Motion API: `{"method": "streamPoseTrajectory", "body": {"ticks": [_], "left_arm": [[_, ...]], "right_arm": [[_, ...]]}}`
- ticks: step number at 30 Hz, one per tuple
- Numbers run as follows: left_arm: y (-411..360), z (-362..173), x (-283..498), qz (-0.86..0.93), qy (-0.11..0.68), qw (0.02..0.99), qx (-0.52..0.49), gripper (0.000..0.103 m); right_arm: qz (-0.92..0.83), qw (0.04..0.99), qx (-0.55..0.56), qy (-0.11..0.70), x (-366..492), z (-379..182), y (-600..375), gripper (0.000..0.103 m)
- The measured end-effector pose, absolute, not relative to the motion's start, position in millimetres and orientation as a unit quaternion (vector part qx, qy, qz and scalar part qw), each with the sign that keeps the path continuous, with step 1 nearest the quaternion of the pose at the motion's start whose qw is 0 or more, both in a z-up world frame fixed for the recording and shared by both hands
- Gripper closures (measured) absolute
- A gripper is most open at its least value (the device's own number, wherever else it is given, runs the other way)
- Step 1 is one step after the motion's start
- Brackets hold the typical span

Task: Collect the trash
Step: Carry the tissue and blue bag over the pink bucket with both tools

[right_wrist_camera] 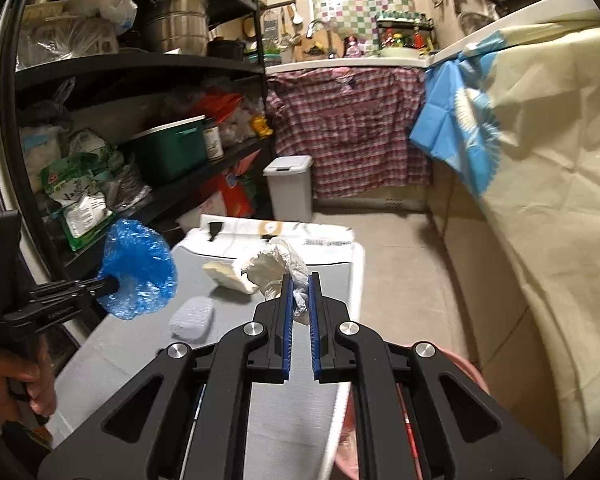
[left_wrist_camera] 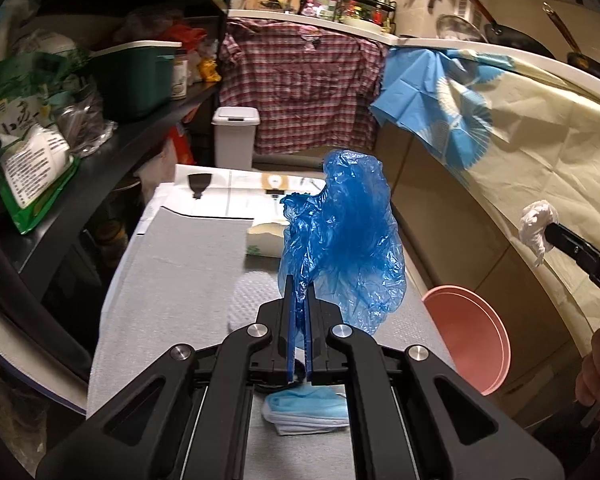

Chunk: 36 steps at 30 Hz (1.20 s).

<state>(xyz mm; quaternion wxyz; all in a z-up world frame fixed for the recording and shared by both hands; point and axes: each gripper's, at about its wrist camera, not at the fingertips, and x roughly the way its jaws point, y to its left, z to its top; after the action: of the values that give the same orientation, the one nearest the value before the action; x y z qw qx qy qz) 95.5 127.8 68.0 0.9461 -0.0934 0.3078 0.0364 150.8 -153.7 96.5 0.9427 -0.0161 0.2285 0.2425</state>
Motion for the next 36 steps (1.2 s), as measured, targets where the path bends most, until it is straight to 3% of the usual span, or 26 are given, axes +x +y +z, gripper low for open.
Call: {"method": "streamPoseTrajectory", "body": {"ticks": [36], "left_arm": [[20, 50, 141, -0.051, 0.328, 0.942, -0.056, 0.100]], "right_arm": [[0.136, 0.956, 0.023, 0.259, 182, 49, -243, 0.095]]}}
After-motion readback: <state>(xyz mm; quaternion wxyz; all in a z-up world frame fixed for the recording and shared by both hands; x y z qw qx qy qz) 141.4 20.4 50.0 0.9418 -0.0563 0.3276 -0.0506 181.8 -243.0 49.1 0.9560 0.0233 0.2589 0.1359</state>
